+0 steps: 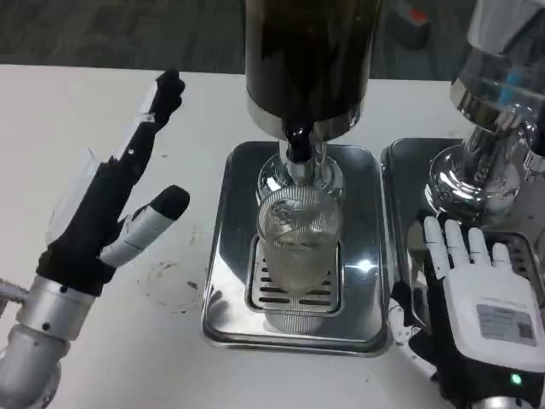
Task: Grasp the cup under the faucet to collect the drink, then remove the cup.
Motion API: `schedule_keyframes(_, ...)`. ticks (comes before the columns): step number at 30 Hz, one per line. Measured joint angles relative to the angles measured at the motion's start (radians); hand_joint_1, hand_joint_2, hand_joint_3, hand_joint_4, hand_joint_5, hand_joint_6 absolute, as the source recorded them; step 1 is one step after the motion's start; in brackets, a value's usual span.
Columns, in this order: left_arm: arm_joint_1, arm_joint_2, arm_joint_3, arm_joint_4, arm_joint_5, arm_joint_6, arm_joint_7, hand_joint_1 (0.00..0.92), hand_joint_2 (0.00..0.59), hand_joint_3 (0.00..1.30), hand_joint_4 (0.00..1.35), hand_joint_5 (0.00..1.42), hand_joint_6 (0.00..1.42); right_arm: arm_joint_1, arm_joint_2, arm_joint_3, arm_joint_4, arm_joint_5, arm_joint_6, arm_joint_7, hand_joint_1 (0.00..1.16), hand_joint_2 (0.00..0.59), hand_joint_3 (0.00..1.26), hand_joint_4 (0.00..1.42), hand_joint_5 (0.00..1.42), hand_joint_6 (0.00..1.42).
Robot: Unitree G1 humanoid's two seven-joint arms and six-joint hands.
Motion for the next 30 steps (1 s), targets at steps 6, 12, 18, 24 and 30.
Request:
schedule_keyframes(6,0.005,-0.010,0.010,-0.116,-0.067,0.076,-0.149,0.000,0.078,0.00,0.00,0.04,0.05,-0.007,0.007,-0.005,0.002,0.002,-0.001,0.000,0.34,0.554,0.00,0.00,0.00,0.00)
schedule_keyframes(12,0.001,-0.055,0.002,-0.144,-0.083,0.117,-0.287,0.000,0.088,0.00,0.00,0.05,0.05,-0.006,0.019,-0.005,0.002,0.003,0.001,0.001,0.34,0.554,0.00,0.00,0.00,0.00)
schedule_keyframes(18,-0.079,-0.076,0.001,-0.139,-0.032,0.121,-0.320,0.000,0.088,0.00,0.00,0.05,0.04,-0.005,0.028,-0.006,0.002,0.003,0.005,0.005,0.34,0.558,0.00,0.00,0.00,0.00)
schedule_keyframes(24,-0.107,-0.095,0.000,-0.121,0.015,0.104,-0.326,0.000,0.095,0.00,0.00,0.05,0.04,-0.004,0.045,-0.005,0.002,0.002,0.014,0.005,0.33,0.561,0.00,0.00,0.00,0.00)
schedule_keyframes(30,-0.120,-0.097,-0.013,-0.104,0.075,0.081,-0.325,0.000,0.099,0.00,0.00,0.05,0.04,-0.001,0.061,-0.003,0.002,0.002,0.021,0.004,0.33,0.562,0.00,0.00,0.00,0.00)
